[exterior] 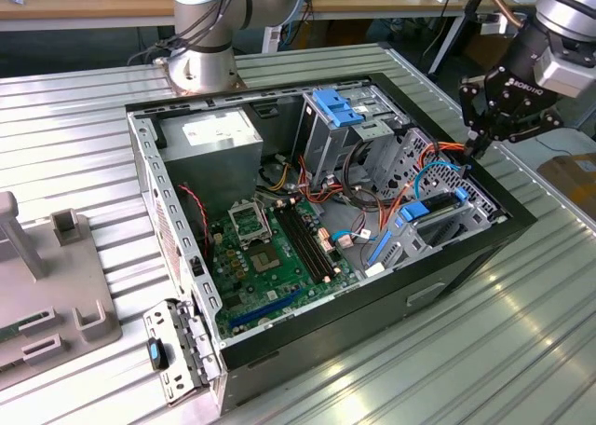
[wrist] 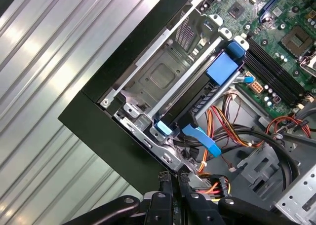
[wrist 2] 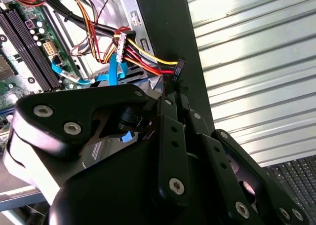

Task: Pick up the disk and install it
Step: 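Insert the first disk wire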

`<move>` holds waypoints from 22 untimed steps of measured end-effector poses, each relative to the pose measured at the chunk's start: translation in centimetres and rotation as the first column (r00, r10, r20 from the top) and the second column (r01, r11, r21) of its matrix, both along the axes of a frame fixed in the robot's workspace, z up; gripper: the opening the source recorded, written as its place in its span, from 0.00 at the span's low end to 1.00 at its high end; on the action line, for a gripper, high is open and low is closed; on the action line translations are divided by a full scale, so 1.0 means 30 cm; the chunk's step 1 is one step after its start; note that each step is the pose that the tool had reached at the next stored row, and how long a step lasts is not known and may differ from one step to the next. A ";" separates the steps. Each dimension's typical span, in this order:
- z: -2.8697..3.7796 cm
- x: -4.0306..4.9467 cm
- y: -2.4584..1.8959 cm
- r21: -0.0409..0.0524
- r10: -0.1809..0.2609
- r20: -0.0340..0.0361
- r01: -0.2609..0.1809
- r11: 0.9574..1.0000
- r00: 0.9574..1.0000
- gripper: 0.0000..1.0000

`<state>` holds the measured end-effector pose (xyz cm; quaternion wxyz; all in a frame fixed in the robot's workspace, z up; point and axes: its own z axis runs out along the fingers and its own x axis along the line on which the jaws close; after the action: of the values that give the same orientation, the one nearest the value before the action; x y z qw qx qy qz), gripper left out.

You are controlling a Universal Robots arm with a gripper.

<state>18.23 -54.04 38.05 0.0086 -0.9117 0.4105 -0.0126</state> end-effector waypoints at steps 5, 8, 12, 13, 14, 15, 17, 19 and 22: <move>0.021 -0.013 0.000 0.001 -0.001 0.016 0.001 1.000 1.000 0.16; 0.021 -0.015 0.000 0.000 -0.009 0.016 0.009 1.000 1.000 0.16; 0.021 -0.020 0.000 0.000 -0.036 0.016 0.036 0.999 0.999 0.16; 0.021 -0.021 0.000 0.000 -0.046 0.016 0.046 0.999 0.999 0.16; 0.020 -0.023 0.000 0.000 -0.053 0.016 0.053 0.999 0.998 0.16; 0.020 -0.024 0.000 0.000 -0.059 0.016 0.059 0.998 0.998 0.16; 0.020 -0.031 0.000 0.000 -0.068 0.016 0.068 0.998 0.998 0.16; 0.019 -0.042 0.000 0.000 -0.075 0.016 0.076 0.997 0.997 0.16; 0.018 -0.060 0.000 0.000 -0.098 0.016 0.098 0.995 0.995 0.16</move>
<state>16.42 -54.03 38.59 0.0111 -0.8904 0.4546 -0.0206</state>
